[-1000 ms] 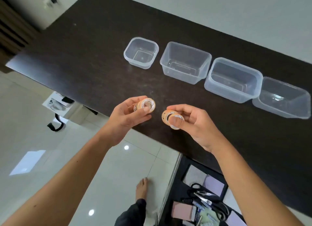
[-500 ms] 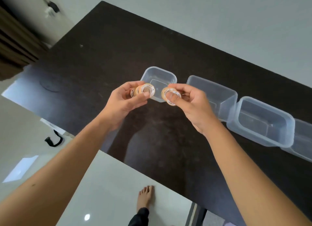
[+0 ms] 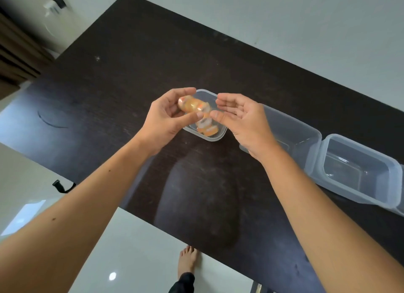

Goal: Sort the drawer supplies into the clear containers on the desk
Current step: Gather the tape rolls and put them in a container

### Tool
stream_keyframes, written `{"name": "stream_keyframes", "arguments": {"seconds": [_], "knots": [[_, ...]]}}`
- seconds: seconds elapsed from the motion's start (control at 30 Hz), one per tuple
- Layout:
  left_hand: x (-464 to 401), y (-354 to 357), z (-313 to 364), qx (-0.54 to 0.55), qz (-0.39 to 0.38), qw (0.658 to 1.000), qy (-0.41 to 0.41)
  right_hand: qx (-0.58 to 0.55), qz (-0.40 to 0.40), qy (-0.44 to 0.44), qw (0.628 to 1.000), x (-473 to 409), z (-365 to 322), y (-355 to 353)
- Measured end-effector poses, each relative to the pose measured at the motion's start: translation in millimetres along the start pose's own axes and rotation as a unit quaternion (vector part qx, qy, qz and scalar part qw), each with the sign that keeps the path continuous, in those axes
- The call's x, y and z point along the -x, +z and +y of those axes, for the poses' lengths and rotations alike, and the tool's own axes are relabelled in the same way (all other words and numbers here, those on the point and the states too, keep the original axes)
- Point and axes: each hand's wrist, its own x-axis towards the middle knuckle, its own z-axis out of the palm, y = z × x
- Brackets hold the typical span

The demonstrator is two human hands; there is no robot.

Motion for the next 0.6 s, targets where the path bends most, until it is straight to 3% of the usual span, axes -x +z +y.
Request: {"name": "stream_keyframes", "arguments": {"seconds": [0.6], "knots": [[41.7, 11.8, 7.9, 0.012, 0.039, 0.999, 0.031, 0.023, 0.016, -0.032, 0.999, 55.8, -14.8, -29.4]]}}
